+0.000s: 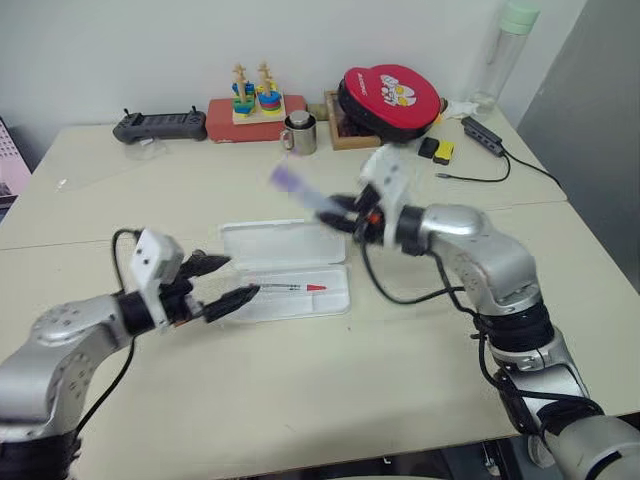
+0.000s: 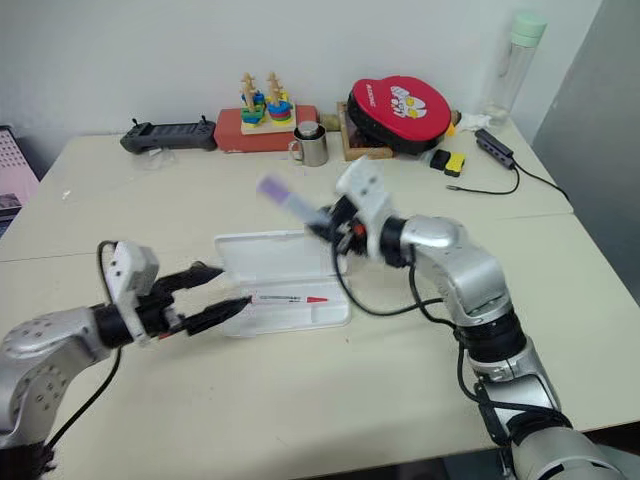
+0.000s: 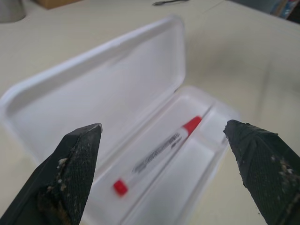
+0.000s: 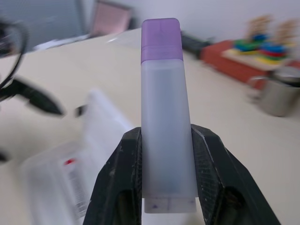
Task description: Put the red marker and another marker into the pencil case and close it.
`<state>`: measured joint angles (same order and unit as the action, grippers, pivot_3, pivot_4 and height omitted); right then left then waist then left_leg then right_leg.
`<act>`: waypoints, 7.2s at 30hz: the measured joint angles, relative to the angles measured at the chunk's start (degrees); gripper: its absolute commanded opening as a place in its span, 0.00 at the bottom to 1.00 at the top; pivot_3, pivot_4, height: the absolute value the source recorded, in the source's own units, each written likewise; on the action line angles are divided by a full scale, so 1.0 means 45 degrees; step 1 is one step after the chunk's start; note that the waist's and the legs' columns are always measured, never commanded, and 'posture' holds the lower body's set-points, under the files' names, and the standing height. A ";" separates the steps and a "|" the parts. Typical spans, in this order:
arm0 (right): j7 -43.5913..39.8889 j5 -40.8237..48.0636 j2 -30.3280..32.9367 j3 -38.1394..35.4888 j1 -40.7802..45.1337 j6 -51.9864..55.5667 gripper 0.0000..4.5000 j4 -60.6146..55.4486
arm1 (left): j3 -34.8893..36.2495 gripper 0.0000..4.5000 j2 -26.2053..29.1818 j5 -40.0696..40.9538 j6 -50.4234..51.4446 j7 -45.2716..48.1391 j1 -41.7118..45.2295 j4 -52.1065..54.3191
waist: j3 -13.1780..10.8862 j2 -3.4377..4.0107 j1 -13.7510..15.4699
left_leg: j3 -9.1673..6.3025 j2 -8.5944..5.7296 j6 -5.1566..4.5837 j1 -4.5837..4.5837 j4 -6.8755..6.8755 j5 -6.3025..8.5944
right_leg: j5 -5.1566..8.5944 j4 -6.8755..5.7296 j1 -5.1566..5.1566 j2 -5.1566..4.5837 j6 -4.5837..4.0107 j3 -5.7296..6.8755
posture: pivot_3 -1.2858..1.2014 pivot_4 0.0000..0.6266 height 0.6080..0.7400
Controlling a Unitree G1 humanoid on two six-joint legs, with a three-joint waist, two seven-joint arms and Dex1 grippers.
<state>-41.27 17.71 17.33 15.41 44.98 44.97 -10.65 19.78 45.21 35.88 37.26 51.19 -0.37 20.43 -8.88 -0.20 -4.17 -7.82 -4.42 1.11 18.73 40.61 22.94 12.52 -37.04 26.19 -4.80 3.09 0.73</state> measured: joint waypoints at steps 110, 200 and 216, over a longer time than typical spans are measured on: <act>-0.3227 0.2387 0.3288 -0.1512 -0.1421 0.0399 1.00 -0.2012 | -0.4332 0.10 -0.0595 0.0013 0.0815 0.1297 0.6265 -0.1269 | 0.0012 -0.0047 0.0305 | -0.0043 -0.0020 -0.0003 0.0022 0.0045 0.0003 | -0.0019 -0.0009 -0.0004 -0.0027 0.0002 0.0039 | 0.52 0.24 1.00; -0.5367 -0.3720 0.0395 0.3852 0.1067 -0.3162 0.00 0.4398 | 0.1179 1.00 0.0577 0.2452 0.2430 -0.0406 0.0559 0.1595 | 0.0008 -0.0040 0.0231 | -0.0004 -0.0013 -0.0002 0.0009 0.0046 0.0002 | -0.0044 0.0000 0.0001 -0.0027 -0.0004 0.0036 | 0.52 0.24 1.00; -0.4583 -0.0830 0.0785 0.0267 -0.1815 -0.1105 0.04 0.1517 | 0.0649 1.00 0.0056 0.1917 0.1852 -0.1567 0.0903 0.0288 | 0.0006 -0.0037 0.0460 | -0.0007 -0.0012 -0.0002 0.0009 0.0044 0.0003 | -0.0044 0.0004 0.0000 -0.0025 -0.0004 0.0037 | 0.52 0.24 1.00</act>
<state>-61.89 13.98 20.86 16.61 36.81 40.00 -3.82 22.70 45.47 44.51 45.60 44.14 3.69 21.73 -8.86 -0.37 -2.10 -7.85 -4.48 1.10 18.78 40.81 22.95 12.33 -37.02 26.19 -4.91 3.07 0.90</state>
